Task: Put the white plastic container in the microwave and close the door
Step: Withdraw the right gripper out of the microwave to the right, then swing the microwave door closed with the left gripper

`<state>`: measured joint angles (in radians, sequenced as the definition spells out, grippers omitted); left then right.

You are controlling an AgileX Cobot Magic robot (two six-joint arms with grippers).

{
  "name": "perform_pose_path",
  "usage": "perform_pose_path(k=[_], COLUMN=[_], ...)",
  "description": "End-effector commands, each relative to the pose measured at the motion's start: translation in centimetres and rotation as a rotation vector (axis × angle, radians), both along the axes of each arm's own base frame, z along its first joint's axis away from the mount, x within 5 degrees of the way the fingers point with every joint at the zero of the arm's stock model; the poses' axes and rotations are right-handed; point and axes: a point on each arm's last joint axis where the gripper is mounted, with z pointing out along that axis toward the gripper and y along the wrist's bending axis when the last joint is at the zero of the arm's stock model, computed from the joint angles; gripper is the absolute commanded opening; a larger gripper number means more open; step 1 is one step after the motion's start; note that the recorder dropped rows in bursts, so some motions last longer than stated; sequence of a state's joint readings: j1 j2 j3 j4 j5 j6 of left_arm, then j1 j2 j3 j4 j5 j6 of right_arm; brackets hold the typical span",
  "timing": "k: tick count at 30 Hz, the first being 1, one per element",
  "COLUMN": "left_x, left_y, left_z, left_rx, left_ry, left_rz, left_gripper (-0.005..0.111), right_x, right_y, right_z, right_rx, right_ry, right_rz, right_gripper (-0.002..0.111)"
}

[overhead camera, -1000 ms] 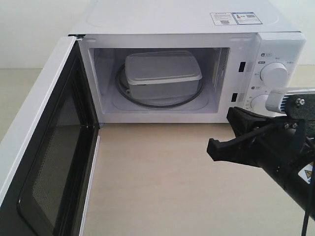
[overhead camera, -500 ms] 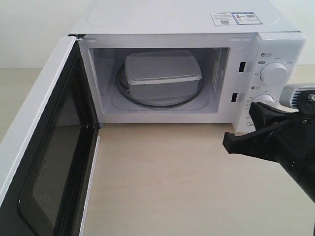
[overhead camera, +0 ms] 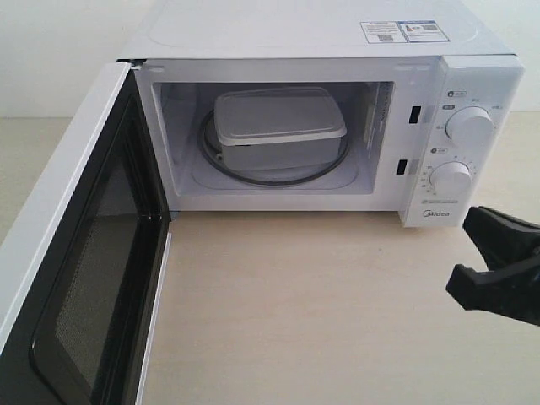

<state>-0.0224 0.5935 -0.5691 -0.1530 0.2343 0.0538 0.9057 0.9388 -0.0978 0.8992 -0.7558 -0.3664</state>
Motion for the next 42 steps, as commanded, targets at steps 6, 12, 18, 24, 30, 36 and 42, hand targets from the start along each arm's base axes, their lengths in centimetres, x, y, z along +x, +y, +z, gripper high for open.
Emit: perform_pose_path(k=[6,12,18,24,30,36,42], left_x=[2.8,4.6,6.3,7.1,7.1,7.0,7.4], left_y=[-1.2,-2.9,-3.2,-3.2,-3.3,-3.7,-3.9], left_z=[2.5,2.7,0.6,-0.4,-0.4,-0.2,-0.9], left_rx=[0.045,0.004,-0.008,-0.003,0.011,-0.004,-0.031], left_ry=[0.405,0.613,0.816,0.878,0.871,0.859,0.913], left_rz=[-0.153,-0.359,-0.409,-0.429,-0.443,-0.493,-0.526], left_gripper=[0.004,0.004,0.004,0.004,0.004,0.004,0.004], right_x=[-0.2,-0.2,-0.2,0.2,0.3,0.3,0.4], right_y=[0.2,0.2,0.1,-0.9,-2.1,-2.0,-2.0], right_z=[-0.2,-0.3,-0.1,0.2,0.1,0.2,0.2], right_rx=[-0.106,-0.236,-0.276,-0.319,-0.399,-0.402,-0.402], right_ry=[-0.015,-0.060,-0.088,-0.121,-0.102,-0.111,-0.112], right_rz=[0.056,0.085,0.084,-0.033,-0.143,-0.140,-0.142], right_gripper=[0.000,0.000,0.000,0.000,0.000,0.000,0.000])
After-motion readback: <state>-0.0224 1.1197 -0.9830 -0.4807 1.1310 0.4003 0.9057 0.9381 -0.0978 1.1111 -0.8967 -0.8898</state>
